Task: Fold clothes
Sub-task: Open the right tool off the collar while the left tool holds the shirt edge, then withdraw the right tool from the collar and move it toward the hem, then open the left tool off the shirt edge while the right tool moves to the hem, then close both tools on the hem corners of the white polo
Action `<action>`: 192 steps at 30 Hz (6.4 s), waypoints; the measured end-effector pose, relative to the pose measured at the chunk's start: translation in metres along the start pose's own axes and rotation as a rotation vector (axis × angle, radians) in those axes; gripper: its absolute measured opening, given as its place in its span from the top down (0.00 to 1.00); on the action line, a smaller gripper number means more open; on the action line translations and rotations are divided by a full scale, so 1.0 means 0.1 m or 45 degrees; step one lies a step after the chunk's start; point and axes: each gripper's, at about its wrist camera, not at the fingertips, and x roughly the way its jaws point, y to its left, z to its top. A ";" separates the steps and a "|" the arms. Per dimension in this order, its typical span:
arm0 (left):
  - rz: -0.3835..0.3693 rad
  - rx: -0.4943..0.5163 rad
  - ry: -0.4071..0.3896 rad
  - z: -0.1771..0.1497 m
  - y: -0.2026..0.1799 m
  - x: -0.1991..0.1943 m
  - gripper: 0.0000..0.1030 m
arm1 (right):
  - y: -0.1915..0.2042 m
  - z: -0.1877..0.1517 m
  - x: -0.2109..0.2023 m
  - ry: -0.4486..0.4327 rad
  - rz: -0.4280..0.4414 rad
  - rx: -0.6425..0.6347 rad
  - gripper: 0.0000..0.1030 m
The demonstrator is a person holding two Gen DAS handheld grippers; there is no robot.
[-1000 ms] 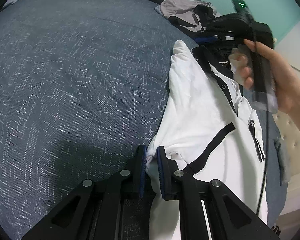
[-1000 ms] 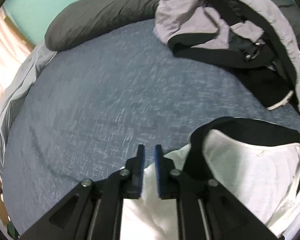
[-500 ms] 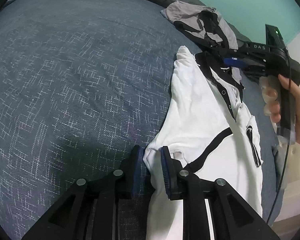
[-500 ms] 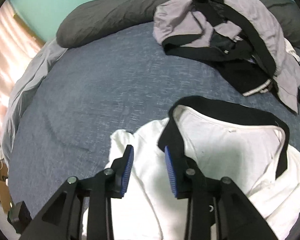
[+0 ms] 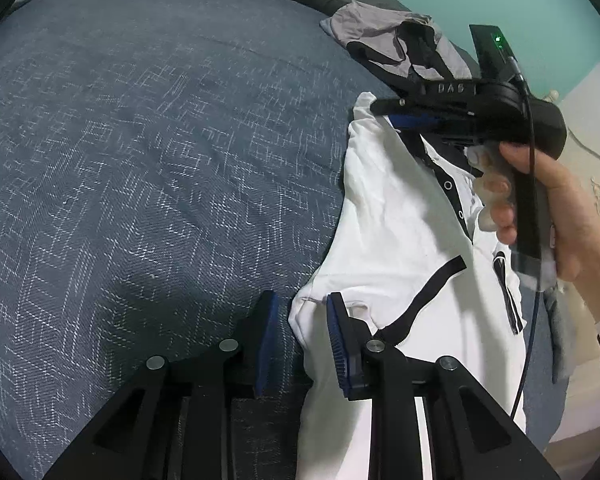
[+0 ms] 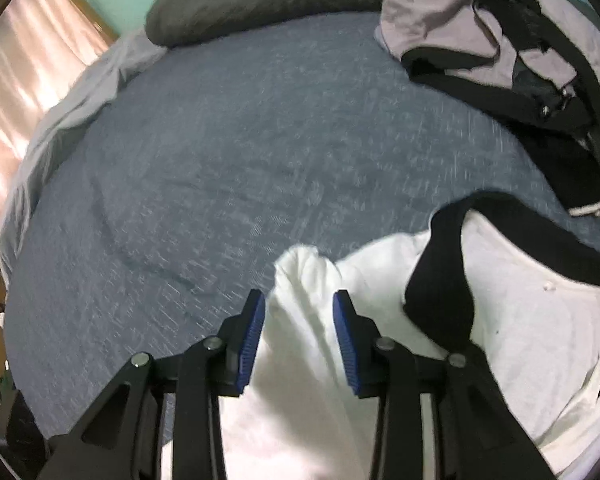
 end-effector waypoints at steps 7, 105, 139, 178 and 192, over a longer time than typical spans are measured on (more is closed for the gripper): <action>0.007 0.003 0.003 0.01 0.00 0.01 0.73 | -0.22 -0.10 -0.20 -0.099 -0.008 0.082 0.97; -0.039 0.020 -0.017 0.03 0.04 0.08 0.90 | -0.78 -1.78 -0.52 -0.058 0.208 0.455 0.83; -0.009 -0.015 -0.027 -0.01 0.06 -0.19 0.80 | -1.01 -2.39 -1.26 -0.148 0.124 0.528 0.76; 0.111 0.170 0.399 -1.88 -0.21 -1.59 0.46 | -1.50 -5.20 -2.96 0.071 -0.084 0.790 0.48; 0.105 0.143 0.474 -2.16 -0.09 -1.68 0.46 | -1.37 -5.61 -3.04 0.146 -0.069 0.786 0.48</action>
